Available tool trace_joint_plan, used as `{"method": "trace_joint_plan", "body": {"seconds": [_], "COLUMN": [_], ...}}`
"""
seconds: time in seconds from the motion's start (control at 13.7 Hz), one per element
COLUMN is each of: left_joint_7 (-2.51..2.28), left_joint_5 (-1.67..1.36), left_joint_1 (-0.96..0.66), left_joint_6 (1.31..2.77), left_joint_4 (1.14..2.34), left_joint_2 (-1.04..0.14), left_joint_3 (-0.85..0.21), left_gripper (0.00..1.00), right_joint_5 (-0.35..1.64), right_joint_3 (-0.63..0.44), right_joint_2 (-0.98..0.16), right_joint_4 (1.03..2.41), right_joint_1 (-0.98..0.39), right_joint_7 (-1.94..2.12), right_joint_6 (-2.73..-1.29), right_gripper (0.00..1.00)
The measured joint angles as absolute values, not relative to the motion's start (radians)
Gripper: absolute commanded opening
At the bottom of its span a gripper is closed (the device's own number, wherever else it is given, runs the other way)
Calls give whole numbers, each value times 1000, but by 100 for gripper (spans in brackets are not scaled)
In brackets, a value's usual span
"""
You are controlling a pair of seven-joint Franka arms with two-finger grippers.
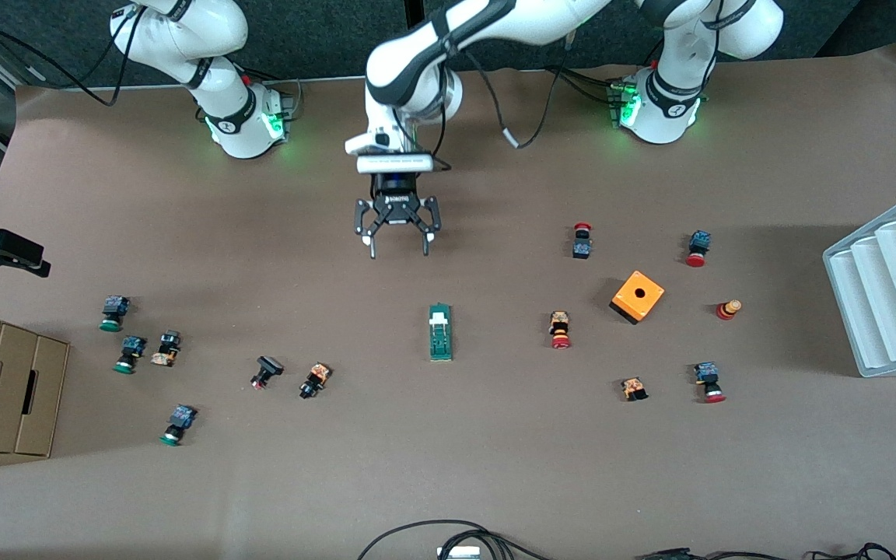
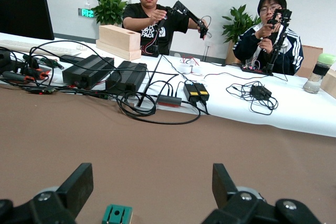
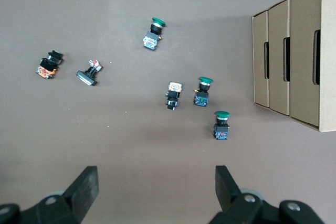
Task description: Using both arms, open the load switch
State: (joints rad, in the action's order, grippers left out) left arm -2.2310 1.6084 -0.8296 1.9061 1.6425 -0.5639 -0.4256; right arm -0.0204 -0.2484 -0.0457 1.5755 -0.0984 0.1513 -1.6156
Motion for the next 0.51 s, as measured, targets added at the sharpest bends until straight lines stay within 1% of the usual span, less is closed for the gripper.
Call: {"method": "trace_joint_plan", "body": {"seconds": [0.15, 0.22, 0.36, 0.51], "left_joint_7": [-2092, -1999, -1835, -1718], "left_joint_5": [1489, 1425, 1308, 1222], "left_joint_1": [-791, -751, -696, -683], "left_joint_6": [1931, 1938, 1950, 1953], "left_joint_4": [1636, 1621, 1563, 1511], "left_joint_2": [-492, -460, -416, -390], "left_joint_3": [-442, -471, -506, -509], "left_gripper": [100, 100, 100, 100], "right_joint_5": [-20, -20, -20, -20], "right_joint_3": [-247, -246, -242, -238], "right_joint_2": [-40, -38, -40, -45], "right_joint_4": [1575, 1575, 1575, 1575], "right_joint_1": [-98, -99, -99, -100], "right_joint_7": [154, 156, 157, 157], "right_joint_6": [-1616, -1616, -1616, -1624], "right_gripper": [99, 99, 99, 99]}}
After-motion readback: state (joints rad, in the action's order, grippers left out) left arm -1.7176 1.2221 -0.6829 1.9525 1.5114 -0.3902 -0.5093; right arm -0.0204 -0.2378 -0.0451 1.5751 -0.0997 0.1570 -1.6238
